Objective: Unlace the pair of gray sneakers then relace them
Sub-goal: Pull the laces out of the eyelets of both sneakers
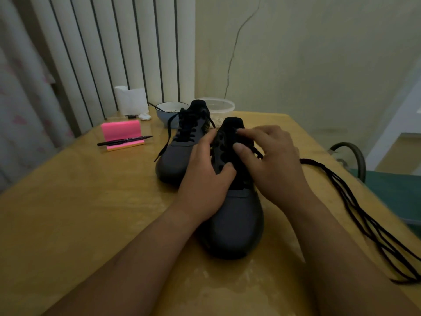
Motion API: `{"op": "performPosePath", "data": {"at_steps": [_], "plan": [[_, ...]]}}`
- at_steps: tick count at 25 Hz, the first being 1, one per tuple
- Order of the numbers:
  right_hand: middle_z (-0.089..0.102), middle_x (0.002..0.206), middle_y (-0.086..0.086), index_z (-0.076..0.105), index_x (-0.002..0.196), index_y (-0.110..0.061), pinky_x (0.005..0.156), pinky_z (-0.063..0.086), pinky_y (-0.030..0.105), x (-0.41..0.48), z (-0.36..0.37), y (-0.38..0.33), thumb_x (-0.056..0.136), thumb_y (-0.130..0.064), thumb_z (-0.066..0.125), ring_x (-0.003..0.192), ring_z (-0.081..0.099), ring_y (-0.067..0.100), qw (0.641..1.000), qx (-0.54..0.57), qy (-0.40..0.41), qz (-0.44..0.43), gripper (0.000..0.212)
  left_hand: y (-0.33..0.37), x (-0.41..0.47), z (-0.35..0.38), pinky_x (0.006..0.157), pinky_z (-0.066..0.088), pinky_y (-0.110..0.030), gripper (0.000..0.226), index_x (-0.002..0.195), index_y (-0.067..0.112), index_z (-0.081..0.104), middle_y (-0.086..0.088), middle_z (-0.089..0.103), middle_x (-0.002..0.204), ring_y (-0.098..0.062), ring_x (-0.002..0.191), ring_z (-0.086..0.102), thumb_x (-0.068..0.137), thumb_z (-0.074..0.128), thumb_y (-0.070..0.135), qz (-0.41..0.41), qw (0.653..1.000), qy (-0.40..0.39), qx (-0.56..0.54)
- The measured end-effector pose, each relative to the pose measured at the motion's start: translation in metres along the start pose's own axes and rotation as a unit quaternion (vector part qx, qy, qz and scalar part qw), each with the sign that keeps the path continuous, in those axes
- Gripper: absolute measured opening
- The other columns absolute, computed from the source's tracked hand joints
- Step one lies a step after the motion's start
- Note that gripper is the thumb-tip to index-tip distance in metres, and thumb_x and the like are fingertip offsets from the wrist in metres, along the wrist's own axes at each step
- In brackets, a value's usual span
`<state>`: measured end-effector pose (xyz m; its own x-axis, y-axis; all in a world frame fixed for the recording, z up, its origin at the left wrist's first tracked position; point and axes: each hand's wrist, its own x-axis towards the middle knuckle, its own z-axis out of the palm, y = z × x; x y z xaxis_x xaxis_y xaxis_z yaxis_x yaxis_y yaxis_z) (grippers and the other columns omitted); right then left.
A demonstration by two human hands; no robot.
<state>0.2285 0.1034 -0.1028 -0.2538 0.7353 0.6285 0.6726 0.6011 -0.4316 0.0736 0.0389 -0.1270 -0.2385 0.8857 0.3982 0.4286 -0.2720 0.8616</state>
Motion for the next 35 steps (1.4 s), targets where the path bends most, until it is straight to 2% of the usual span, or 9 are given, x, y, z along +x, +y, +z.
{"op": "performPosePath", "data": {"at_steps": [3,6,10,13,15,20,26,32,35], "plan": [[0.059,0.129,-0.008,0.076,0.11,-0.034,0.102,0.04,0.047,0.004,0.008,-0.003,0.097,-0.041,0.067,0.126,0.047,0.017,0.999,-0.039,0.0,-0.026,0.017,-0.001,0.001,0.0,0.122,0.038,-0.034,0.074,0.161,0.036,0.028,0.014,0.039,0.155,0.002,0.142,0.039,0.098,0.065,0.024,-0.007,1.0,0.002,-0.008],[0.065,0.114,-0.013,0.07,0.095,-0.029,0.1,0.048,0.036,0.005,0.0,-0.013,0.102,-0.029,0.062,0.114,0.058,0.009,0.989,0.139,0.05,0.027,0.01,-0.002,0.0,0.001,0.124,0.035,-0.035,0.079,0.162,0.037,0.023,0.013,0.036,0.158,0.001,0.145,0.036,0.098,0.066,0.024,-0.014,1.0,0.006,-0.024],[0.067,0.072,-0.003,0.061,0.084,-0.015,0.073,0.056,0.042,0.003,-0.038,-0.01,0.108,-0.026,0.047,0.07,0.067,0.016,0.835,0.448,0.131,0.291,0.029,0.0,0.001,0.001,0.117,0.033,-0.021,0.078,0.16,0.043,0.022,0.018,0.033,0.153,0.008,0.136,0.037,0.099,0.065,0.024,-0.014,1.0,0.014,-0.017],[0.07,0.09,0.003,0.068,0.094,-0.013,0.082,0.054,0.044,-0.007,-0.033,0.019,0.101,-0.04,0.06,0.088,0.066,0.023,0.959,0.104,0.01,0.264,0.029,-0.002,0.001,0.0,0.102,0.036,-0.008,0.068,0.151,0.046,0.031,0.017,0.038,0.145,0.013,0.126,0.043,0.097,0.069,0.027,-0.001,0.999,0.033,-0.006],[0.063,0.111,0.001,0.068,0.113,-0.02,0.09,0.05,0.036,-0.012,-0.024,0.02,0.097,-0.036,0.066,0.104,0.059,0.018,0.989,-0.003,0.044,0.142,0.022,-0.004,0.002,0.0,0.108,0.044,-0.021,0.061,0.144,0.043,0.037,0.013,0.044,0.145,0.004,0.13,0.047,0.096,0.072,0.03,-0.008,0.999,0.04,-0.022],[0.052,0.096,-0.005,0.075,0.109,-0.025,0.082,0.049,0.04,-0.005,0.006,-0.015,0.094,-0.034,0.071,0.095,0.052,0.018,0.999,-0.013,-0.001,-0.043,0.018,-0.009,0.004,0.0,0.108,0.044,-0.021,0.062,0.141,0.038,0.039,0.009,0.047,0.144,0.002,0.131,0.047,0.092,0.074,0.028,-0.015,0.999,0.027,-0.031],[0.053,0.093,-0.003,0.068,0.089,-0.022,0.072,0.041,0.019,0.001,0.006,-0.031,0.097,-0.027,0.066,0.083,0.053,0.007,0.987,0.137,-0.075,0.035,0.01,-0.01,0.003,0.002,0.106,0.043,-0.018,0.064,0.138,0.048,0.034,0.009,0.044,0.146,0.003,0.131,0.048,0.094,0.074,0.024,-0.014,0.998,0.019,-0.054],[0.058,0.091,0.011,0.068,0.072,-0.013,0.076,0.049,0.048,-0.009,-0.008,-0.027,0.083,-0.027,0.064,0.087,0.06,0.025,0.943,0.301,-0.141,0.031,0.018,-0.008,-0.002,0.002,0.096,0.048,-0.015,0.049,0.13,0.037,0.038,0.01,0.049,0.133,0.001,0.122,0.052,0.096,0.073,0.03,0.015,0.998,0.026,-0.046],[0.062,0.09,0.004,0.079,0.083,-0.025,0.077,0.052,0.037,-0.017,-0.009,-0.023,0.093,-0.027,0.069,0.088,0.063,0.019,0.942,0.31,-0.122,0.022,0.014,-0.005,0.0,-0.001,0.08,0.045,-0.01,0.023,0.115,0.03,0.048,0.005,0.052,0.12,0.003,0.103,0.054,0.1,0.066,0.026,0.026,0.999,0.04,-0.007]]}}
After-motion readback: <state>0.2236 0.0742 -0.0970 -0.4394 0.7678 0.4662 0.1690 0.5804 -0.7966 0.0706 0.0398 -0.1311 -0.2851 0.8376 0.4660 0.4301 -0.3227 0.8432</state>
